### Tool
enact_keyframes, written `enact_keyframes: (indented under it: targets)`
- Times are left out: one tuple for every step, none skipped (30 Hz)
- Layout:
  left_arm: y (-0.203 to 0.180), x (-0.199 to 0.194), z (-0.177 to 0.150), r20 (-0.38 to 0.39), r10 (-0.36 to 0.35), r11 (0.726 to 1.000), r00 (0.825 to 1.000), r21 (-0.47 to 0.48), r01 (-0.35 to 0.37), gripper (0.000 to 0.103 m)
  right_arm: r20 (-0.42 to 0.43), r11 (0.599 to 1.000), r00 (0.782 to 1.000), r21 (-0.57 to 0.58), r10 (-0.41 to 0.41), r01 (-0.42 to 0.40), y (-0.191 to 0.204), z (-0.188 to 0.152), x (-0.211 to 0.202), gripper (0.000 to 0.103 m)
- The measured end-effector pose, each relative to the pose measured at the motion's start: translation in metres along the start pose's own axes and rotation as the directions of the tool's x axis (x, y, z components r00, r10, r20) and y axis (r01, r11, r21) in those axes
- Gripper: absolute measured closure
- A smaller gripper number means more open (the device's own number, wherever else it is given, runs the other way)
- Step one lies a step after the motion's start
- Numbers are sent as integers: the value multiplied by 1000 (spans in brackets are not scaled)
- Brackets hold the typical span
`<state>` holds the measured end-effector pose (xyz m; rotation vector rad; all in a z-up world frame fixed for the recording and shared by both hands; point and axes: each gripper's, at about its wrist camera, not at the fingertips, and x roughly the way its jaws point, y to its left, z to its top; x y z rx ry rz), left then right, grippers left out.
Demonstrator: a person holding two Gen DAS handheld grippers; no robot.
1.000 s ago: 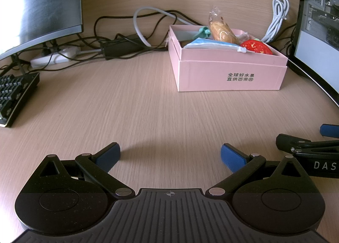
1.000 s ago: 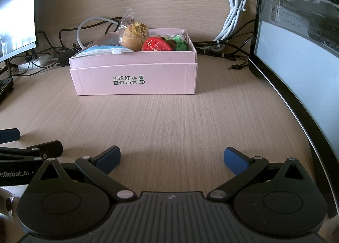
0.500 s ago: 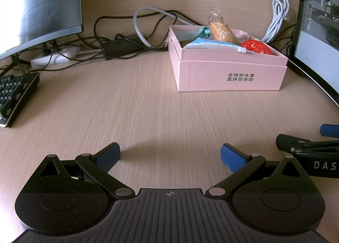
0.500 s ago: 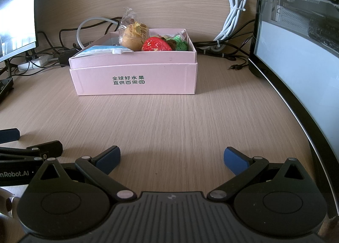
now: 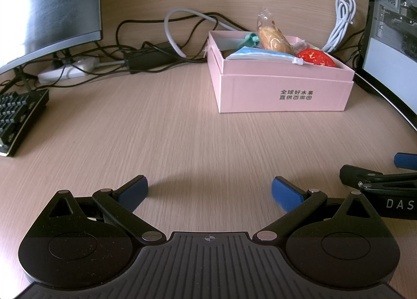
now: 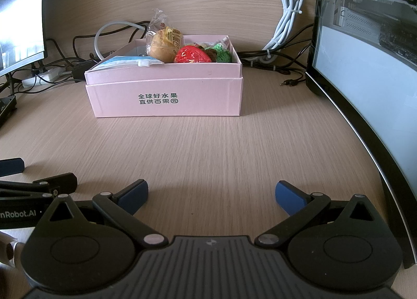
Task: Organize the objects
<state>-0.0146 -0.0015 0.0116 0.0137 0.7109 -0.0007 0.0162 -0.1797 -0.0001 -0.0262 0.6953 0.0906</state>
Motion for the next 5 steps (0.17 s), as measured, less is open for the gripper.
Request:
enact_keyframes:
  targets:
    - [0, 0, 0, 0, -1, 1000, 1000, 0, 1, 0, 0, 1000, 1000, 0, 0, 0, 0, 0, 0, 0]
    - [0, 0, 0, 0, -1, 1000, 1000, 0, 1, 0, 0, 1000, 1000, 0, 0, 0, 0, 0, 0, 0]
    - [0, 0, 0, 0, -1, 1000, 1000, 0, 1, 0, 0, 1000, 1000, 0, 0, 0, 0, 0, 0, 0]
    - [0, 0, 0, 0, -2, 1000, 1000, 0, 2, 0, 0, 1000, 1000, 0, 0, 0, 0, 0, 0, 0]
    - [0, 0, 0, 0, -3, 1000, 1000, -3, 3, 0, 0, 1000, 1000, 0, 0, 0, 0, 0, 0, 0]
